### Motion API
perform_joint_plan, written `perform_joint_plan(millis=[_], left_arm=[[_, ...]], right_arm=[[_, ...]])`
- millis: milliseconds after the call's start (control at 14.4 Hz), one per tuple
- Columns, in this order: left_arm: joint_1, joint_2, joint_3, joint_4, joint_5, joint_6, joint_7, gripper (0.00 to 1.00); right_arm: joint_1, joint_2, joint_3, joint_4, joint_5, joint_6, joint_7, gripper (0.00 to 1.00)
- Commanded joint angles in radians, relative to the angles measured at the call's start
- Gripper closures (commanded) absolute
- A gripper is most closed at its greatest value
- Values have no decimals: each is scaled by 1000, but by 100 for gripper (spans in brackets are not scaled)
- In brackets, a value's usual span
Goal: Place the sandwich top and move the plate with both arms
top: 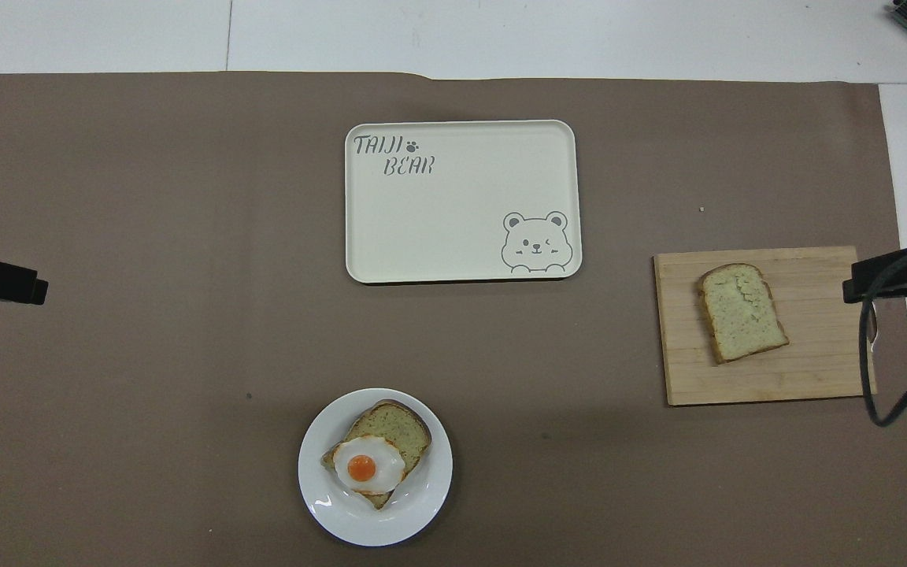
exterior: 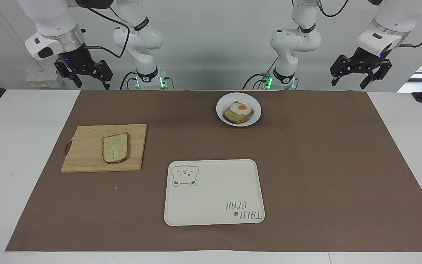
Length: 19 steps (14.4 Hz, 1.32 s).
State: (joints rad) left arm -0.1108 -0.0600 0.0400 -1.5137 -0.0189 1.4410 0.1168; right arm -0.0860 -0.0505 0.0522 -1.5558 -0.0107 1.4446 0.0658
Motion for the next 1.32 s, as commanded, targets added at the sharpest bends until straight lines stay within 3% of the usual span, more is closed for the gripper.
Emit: perform_joint_plan(millis=[0,1044,1253], left_arm=[[5,-24,-3,-28,14,4,-9,0],[5,-24,-3,-28,14,4,-9,0],[5,-24,-3,-28,14,4,-9,0]], right_arm=[[-18,-37,6,-44,18,-3,-37,0],[-90,-31,1,-96,18,94,-239,0],[-101,-26,0,-156,18,164,-262,0]])
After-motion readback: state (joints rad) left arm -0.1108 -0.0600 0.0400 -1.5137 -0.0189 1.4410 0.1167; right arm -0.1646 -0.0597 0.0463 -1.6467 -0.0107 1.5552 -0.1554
